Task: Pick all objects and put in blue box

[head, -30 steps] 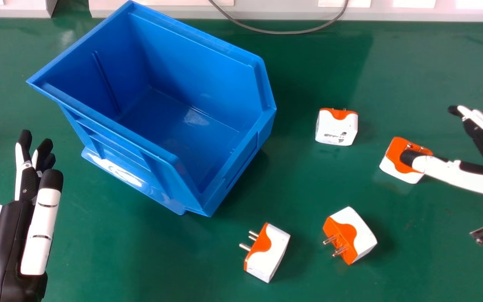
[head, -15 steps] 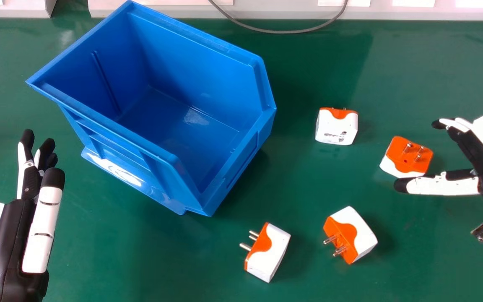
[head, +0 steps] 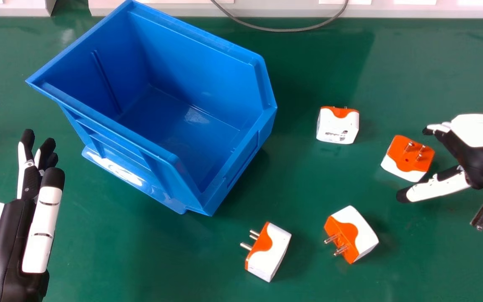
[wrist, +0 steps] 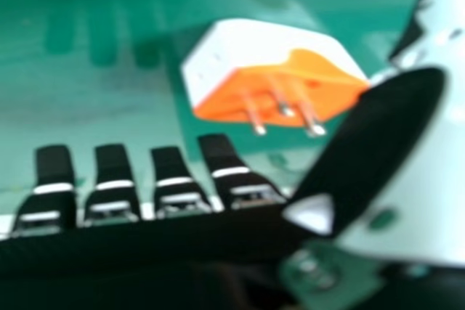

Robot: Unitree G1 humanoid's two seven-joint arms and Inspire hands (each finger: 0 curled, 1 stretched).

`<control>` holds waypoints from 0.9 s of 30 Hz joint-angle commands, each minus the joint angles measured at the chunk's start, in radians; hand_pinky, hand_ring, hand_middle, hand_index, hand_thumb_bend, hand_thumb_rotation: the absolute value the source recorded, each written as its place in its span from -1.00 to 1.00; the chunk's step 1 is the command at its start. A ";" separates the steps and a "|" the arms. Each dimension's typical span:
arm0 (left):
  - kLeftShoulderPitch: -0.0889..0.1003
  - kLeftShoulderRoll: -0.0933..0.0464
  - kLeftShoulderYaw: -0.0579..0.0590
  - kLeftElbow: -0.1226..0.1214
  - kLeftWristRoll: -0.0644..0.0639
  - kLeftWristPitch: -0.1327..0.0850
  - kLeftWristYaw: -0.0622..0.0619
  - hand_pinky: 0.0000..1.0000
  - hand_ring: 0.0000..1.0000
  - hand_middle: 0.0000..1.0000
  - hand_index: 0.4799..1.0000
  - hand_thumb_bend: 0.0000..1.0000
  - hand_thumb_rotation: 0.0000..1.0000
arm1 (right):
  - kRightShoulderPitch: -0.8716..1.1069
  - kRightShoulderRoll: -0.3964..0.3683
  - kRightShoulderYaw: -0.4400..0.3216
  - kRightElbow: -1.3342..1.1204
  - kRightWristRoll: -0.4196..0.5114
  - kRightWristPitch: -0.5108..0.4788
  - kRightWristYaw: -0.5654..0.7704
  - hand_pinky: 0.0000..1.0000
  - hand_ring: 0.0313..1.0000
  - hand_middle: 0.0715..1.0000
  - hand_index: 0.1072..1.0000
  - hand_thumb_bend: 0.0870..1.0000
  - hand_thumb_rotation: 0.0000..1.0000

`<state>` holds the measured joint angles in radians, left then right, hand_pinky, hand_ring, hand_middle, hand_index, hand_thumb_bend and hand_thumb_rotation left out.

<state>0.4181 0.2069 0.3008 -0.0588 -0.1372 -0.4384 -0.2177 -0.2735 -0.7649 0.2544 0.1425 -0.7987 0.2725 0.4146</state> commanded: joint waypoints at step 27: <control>0.056 0.004 0.009 -0.094 -0.001 0.028 0.003 0.98 1.00 1.00 1.00 0.22 1.00 | -0.210 0.031 0.115 0.191 -0.062 0.018 0.019 0.66 0.77 0.82 0.74 0.30 0.20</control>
<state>0.4648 0.2072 0.3013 -0.1256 -0.1374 -0.4054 -0.2172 -0.4499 -0.7362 0.3685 0.3352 -0.8386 0.2763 0.4386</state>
